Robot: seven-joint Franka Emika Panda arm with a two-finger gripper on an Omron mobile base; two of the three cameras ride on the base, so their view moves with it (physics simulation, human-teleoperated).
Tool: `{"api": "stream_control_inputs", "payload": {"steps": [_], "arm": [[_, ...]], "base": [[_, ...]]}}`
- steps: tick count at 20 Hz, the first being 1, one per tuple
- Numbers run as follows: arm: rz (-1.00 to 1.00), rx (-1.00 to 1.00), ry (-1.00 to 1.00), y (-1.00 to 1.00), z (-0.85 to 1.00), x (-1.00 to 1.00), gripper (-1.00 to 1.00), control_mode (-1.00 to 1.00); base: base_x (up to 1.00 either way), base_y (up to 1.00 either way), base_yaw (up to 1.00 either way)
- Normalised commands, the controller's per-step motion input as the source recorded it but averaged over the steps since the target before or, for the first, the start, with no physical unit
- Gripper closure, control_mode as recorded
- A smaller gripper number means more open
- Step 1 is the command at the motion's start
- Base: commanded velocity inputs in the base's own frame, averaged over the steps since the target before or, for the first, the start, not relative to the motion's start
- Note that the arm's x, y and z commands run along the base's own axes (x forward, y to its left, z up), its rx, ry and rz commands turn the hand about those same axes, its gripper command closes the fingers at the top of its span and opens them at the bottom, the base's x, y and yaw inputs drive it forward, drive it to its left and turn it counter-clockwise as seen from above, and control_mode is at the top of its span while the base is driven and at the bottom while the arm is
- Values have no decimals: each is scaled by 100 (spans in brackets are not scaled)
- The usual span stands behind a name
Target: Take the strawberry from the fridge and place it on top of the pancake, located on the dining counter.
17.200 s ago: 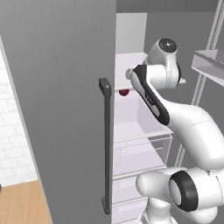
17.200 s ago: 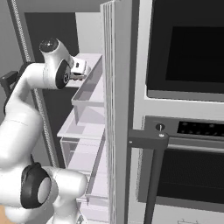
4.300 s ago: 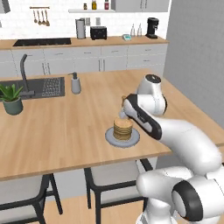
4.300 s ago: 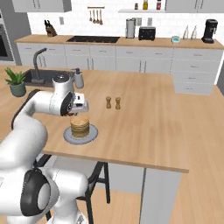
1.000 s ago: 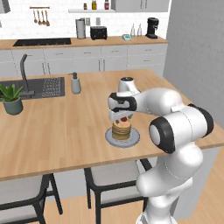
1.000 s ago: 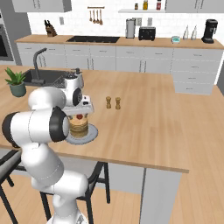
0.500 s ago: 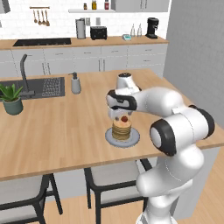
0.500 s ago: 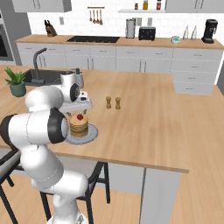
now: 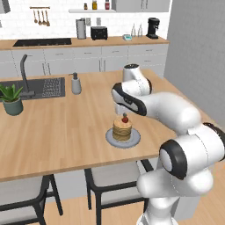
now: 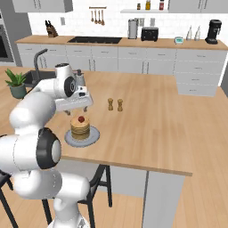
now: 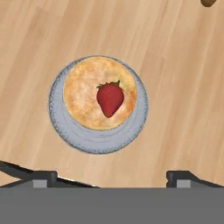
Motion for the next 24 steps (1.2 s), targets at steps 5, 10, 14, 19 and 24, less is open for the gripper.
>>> {"api": "stream_control_inputs", "payload": {"steps": [5,10,14,19,24], "arm": [[-5,23,-5,-70,62,-100,-100,-100],[0,30,-3,-81,40,-99,-100,-100],[0,39,-13,-76,11,-100,-100,-100],[0,42,-15,-61,1,-94,-100,-100],[0,22,-5,-35,-2,-53,-100,-100]], "base": [[0,0,0],[0,0,0],[0,0,0],[0,0,0],[0,0,0]]}}
